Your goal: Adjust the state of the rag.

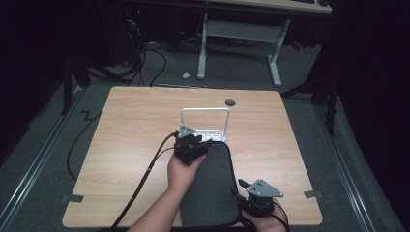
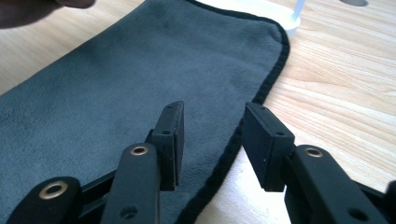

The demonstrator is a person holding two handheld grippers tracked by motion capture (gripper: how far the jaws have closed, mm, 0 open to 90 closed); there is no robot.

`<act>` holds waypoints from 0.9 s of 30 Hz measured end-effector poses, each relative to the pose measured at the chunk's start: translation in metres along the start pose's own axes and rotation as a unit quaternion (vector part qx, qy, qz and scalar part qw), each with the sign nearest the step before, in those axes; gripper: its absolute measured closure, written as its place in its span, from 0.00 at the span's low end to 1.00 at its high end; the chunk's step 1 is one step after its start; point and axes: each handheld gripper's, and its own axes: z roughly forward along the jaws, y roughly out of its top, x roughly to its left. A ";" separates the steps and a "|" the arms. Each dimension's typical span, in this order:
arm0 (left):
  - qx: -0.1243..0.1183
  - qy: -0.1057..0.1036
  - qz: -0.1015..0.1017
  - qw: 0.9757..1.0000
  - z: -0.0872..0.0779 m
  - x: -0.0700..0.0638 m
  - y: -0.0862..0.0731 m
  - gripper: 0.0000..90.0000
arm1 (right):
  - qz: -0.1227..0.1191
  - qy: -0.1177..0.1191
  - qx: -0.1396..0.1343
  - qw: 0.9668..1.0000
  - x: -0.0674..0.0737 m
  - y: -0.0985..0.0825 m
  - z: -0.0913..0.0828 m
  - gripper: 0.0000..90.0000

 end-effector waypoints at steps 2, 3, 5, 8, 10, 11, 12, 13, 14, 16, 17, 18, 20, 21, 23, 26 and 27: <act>0.009 -0.003 0.007 1.000 -0.006 0.001 -0.008 0.61 | -0.007 0.002 0.005 1.000 0.001 -0.001 0.002 0.66; 0.009 -0.003 0.007 1.000 -0.006 0.001 -0.008 0.62 | -0.007 0.002 0.005 1.000 0.001 -0.001 0.002 0.66; 0.025 -0.006 0.022 0.999 -0.016 0.001 -0.022 0.66 | -0.007 0.014 0.013 1.000 0.002 -0.001 0.008 0.66; 0.045 -0.014 0.033 0.998 -0.030 -0.001 -0.043 0.73 | -0.006 0.019 0.017 1.000 0.001 0.000 0.013 0.64; 0.063 -0.021 0.047 0.997 -0.042 -0.003 -0.062 0.75 | -0.004 0.015 0.016 1.000 -0.002 0.003 0.017 0.63; 0.071 -0.025 0.050 0.996 -0.049 -0.005 -0.069 0.80 | 0.000 0.017 0.024 1.000 -0.007 0.008 0.025 0.72; 0.075 -0.031 0.051 0.995 -0.054 -0.007 -0.077 0.80 | 0.000 0.017 0.024 1.000 -0.007 0.008 0.025 0.72; 0.080 -0.037 0.054 0.995 -0.059 -0.009 -0.083 0.83 | 0.001 0.020 0.034 0.999 -0.013 0.011 0.034 0.77; 0.094 -0.046 0.068 0.992 -0.066 -0.016 -0.094 0.84 | 0.005 0.022 0.043 0.999 -0.015 0.013 0.040 0.79; 0.102 -0.047 0.076 0.991 -0.067 -0.018 -0.097 0.84 | 0.004 0.022 0.053 0.998 -0.017 0.014 0.046 0.82; 0.122 -0.041 0.101 0.986 -0.066 -0.025 -0.104 0.84 | 0.002 0.020 0.069 0.997 -0.020 0.018 0.059 0.86; 0.122 -0.041 0.101 0.986 -0.066 -0.025 -0.104 0.84 | 0.002 0.020 0.069 0.997 -0.020 0.018 0.059 0.86; 0.131 -0.028 0.119 0.984 -0.064 -0.023 -0.110 0.84 | 0.003 0.014 0.087 0.996 -0.022 0.022 0.074 0.89; 0.131 -0.028 0.119 0.984 -0.064 -0.023 -0.110 0.85 | 0.003 0.014 0.087 0.996 -0.022 0.022 0.074 0.89; 0.125 -0.035 0.110 0.986 -0.064 -0.017 -0.111 0.85 | 0.002 0.013 0.091 0.996 -0.021 0.022 0.078 0.90; 0.125 -0.041 0.099 0.986 -0.066 -0.010 -0.110 0.85 | -0.003 0.014 0.093 0.996 -0.019 0.021 0.077 0.90; 0.125 -0.044 0.096 0.987 -0.067 -0.008 -0.110 0.85 | -0.003 0.016 0.091 0.996 -0.018 0.020 0.075 0.90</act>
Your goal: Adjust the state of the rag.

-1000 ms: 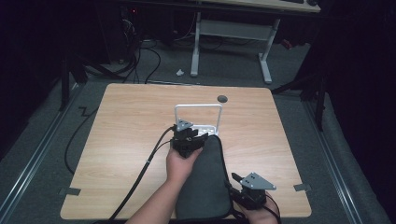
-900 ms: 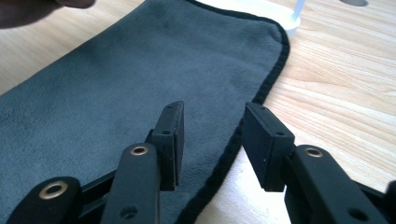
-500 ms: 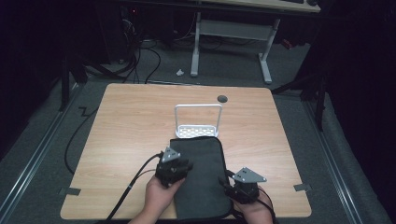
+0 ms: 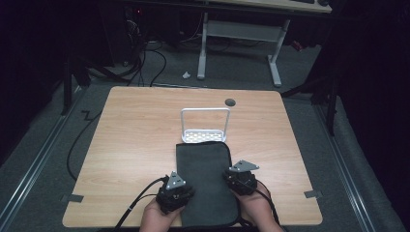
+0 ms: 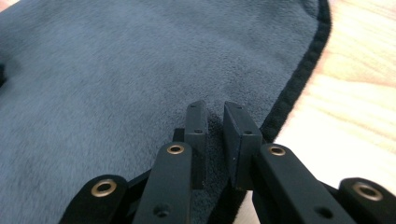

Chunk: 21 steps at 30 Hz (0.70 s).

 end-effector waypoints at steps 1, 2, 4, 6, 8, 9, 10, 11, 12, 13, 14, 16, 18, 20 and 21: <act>0.000 -0.002 -0.002 1.000 -0.001 0.001 -0.001 0.85 | 0.002 0.004 0.001 1.000 0.001 -0.002 -0.002 0.90; 0.001 -0.007 -0.004 1.000 -0.005 0.003 -0.004 0.85 | -0.001 0.009 0.000 1.000 0.005 -0.006 -0.006 0.89; 0.000 -0.009 -0.007 1.000 -0.006 0.003 -0.005 0.85 | -0.004 0.015 -0.001 1.000 0.009 -0.010 -0.010 0.89; 0.003 -0.023 -0.011 1.000 -0.015 0.002 -0.013 0.85 | -0.008 0.024 -0.001 1.000 0.014 -0.016 -0.016 0.89; 0.004 -0.027 -0.009 1.000 -0.017 0.001 -0.016 0.85 | -0.010 0.028 0.002 1.000 0.017 -0.019 -0.020 0.88; 0.007 -0.030 -0.008 0.999 -0.020 0.000 -0.018 0.85 | -0.015 0.034 0.000 0.999 0.023 -0.025 -0.026 0.88; 0.009 -0.035 -0.008 0.999 -0.022 -0.002 -0.020 0.85 | -0.015 0.034 0.000 0.999 0.023 -0.025 -0.026 0.88; 0.012 -0.039 -0.008 0.999 -0.024 -0.003 -0.022 0.85 | -0.018 0.036 0.001 0.999 0.025 -0.028 -0.029 0.88; 0.013 -0.041 -0.009 0.999 -0.025 -0.005 -0.023 0.84 | -0.021 0.037 -0.001 0.999 0.029 -0.032 -0.033 0.87; 0.013 -0.044 -0.008 0.999 -0.026 -0.005 -0.023 0.82 | -0.022 0.039 -0.003 0.999 0.030 -0.033 -0.034 0.86; 0.003 -0.037 -0.009 0.999 -0.028 -0.002 -0.019 0.82 | -0.019 0.041 -0.004 0.999 0.030 -0.034 -0.035 0.85; -0.012 -0.027 -0.020 0.999 -0.028 0.007 -0.013 0.81 | -0.013 0.045 -0.007 0.999 0.029 -0.033 -0.035 0.83; -0.021 -0.019 -0.024 0.999 -0.027 0.012 -0.008 0.77 | -0.010 0.045 -0.013 0.999 0.028 -0.033 -0.034 0.80; -0.035 0.000 -0.029 0.999 -0.024 0.023 0.001 0.72 | -0.010 0.046 -0.015 0.999 0.028 -0.033 -0.034 0.78; -0.042 0.022 -0.040 0.998 -0.015 0.039 0.014 0.68 | -0.011 0.039 -0.024 0.999 0.029 -0.033 -0.034 0.71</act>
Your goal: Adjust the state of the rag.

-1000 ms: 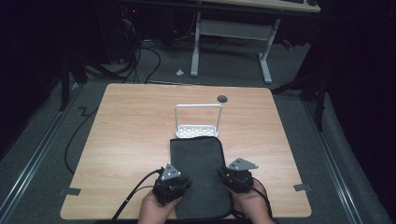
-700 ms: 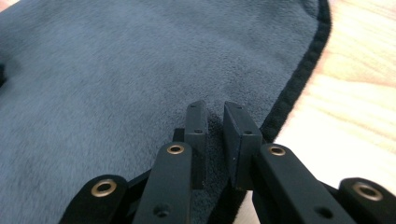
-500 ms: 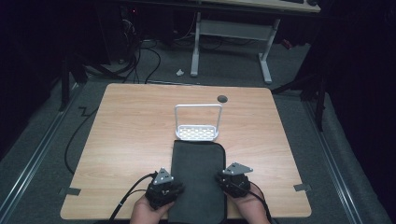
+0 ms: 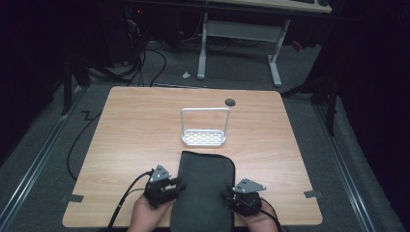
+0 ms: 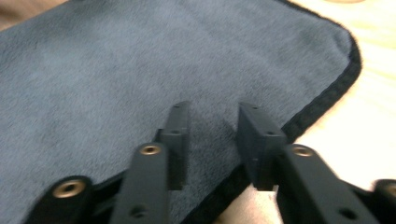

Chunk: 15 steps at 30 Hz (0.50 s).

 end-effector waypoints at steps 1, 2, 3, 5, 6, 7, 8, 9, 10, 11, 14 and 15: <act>-0.003 0.010 -0.005 1.000 0.005 0.005 0.004 0.66 | 0.002 0.000 -0.001 1.000 0.000 0.000 0.000 0.70; -0.005 0.024 -0.013 1.000 0.012 0.012 0.011 0.64 | -0.001 0.000 -0.003 1.000 0.000 0.000 0.000 0.68; -0.005 0.024 -0.013 1.000 0.012 0.012 0.011 0.63 | -0.001 0.000 -0.003 1.000 0.000 0.000 0.000 0.68; -0.007 0.047 -0.026 0.999 0.032 0.024 0.027 0.57 | -0.012 -0.004 -0.011 1.000 0.002 0.001 -0.001 0.65; -0.007 0.047 -0.026 0.999 0.032 0.024 0.027 0.54 | -0.013 -0.007 -0.012 1.000 0.003 0.001 -0.002 0.64; 0.003 0.064 -0.035 0.997 0.044 0.029 0.034 0.51 | -0.014 -0.006 -0.014 1.000 0.002 0.001 -0.002 0.62; 0.003 0.064 -0.035 0.997 0.044 0.029 0.034 0.49 | -0.014 -0.006 -0.014 1.000 0.002 0.001 -0.002 0.62; 0.008 0.069 -0.043 0.997 0.050 0.031 0.038 0.48 | -0.011 -0.008 -0.017 1.000 0.001 0.001 -0.003 0.60; 0.010 0.072 -0.054 0.996 0.054 0.034 0.040 0.48 | -0.011 -0.008 -0.017 1.000 0.001 0.001 -0.003 0.60; 0.009 0.071 -0.066 0.995 0.056 0.036 0.041 0.49 | -0.007 -0.008 -0.020 1.000 0.000 0.001 -0.003 0.59; 0.009 0.067 -0.068 0.995 0.059 0.036 0.039 0.69 | 0.017 -0.010 -0.030 0.999 -0.009 0.004 -0.002 0.55; 0.009 0.067 -0.056 0.996 0.059 0.034 0.038 0.69 | 0.029 -0.009 -0.033 0.999 -0.013 0.007 -0.001 0.55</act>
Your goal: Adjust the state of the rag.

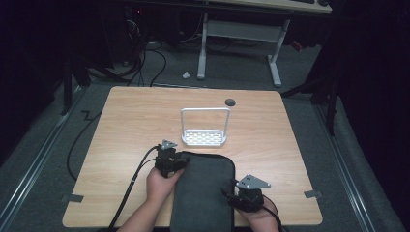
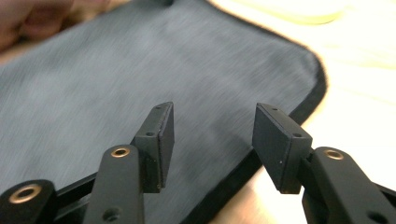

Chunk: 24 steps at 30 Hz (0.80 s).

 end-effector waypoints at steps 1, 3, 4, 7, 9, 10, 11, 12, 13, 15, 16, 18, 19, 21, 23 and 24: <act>0.000 0.001 0.015 1.000 0.000 -0.003 -0.002 0.79 | 0.018 -0.013 -0.004 1.000 -0.009 0.010 0.006 0.51; -0.002 -0.002 0.018 1.000 0.000 -0.003 -0.003 0.86 | 0.024 -0.021 -0.007 0.999 -0.014 0.016 0.010 0.50; -0.003 -0.005 0.015 1.000 0.000 -0.003 -0.003 0.86 | 0.031 -0.026 -0.010 0.999 -0.018 0.022 0.015 0.50; -0.002 -0.019 0.003 1.000 -0.001 0.001 -0.003 0.89 | 0.047 -0.046 0.000 0.998 -0.030 0.034 0.034 0.51; -0.003 -0.028 -0.011 1.000 -0.001 0.004 -0.003 0.89 | 0.060 -0.065 0.033 0.996 -0.039 0.042 0.057 0.52; -0.004 -0.032 -0.016 0.999 -0.001 0.005 -0.004 0.89 | 0.060 -0.065 0.033 0.996 -0.039 0.042 0.057 0.52; -0.003 -0.034 -0.020 0.999 -0.001 0.006 -0.004 0.88 | 0.052 -0.074 0.047 0.995 -0.038 0.043 0.065 0.50; 0.000 -0.042 -0.026 0.999 0.000 0.007 -0.004 0.87 | 0.053 -0.076 0.048 0.995 -0.038 0.043 0.066 0.50; 0.000 -0.042 -0.026 0.999 0.000 0.007 -0.004 0.87 | 0.053 -0.076 0.048 0.995 -0.038 0.043 0.066 0.50; 0.001 -0.047 -0.032 0.998 0.000 0.010 -0.004 0.87 | 0.070 -0.069 0.045 0.994 -0.041 0.042 0.067 0.49; 0.001 -0.048 -0.033 0.998 0.000 0.010 -0.004 0.87 | 0.070 -0.070 0.043 0.994 -0.041 0.042 0.067 0.49; 0.000 -0.047 -0.030 0.998 -0.001 0.009 -0.004 0.87 | 0.061 -0.074 0.041 0.994 -0.037 0.041 0.068 0.55; 0.000 -0.045 -0.024 0.999 -0.001 0.008 -0.004 0.87 | 0.059 -0.069 0.041 0.995 -0.035 0.041 0.067 0.62; -0.001 -0.045 -0.024 0.999 -0.001 0.007 -0.004 0.87 | 0.058 -0.067 0.041 0.995 -0.034 0.041 0.067 0.65; -0.002 -0.045 -0.023 0.999 -0.001 0.007 -0.005 0.88 | 0.055 -0.061 0.040 0.996 -0.034 0.042 0.067 0.72; -0.004 -0.044 -0.020 0.999 -0.002 0.007 -0.005 0.88 | 0.058 -0.056 0.040 0.996 -0.033 0.042 0.068 0.78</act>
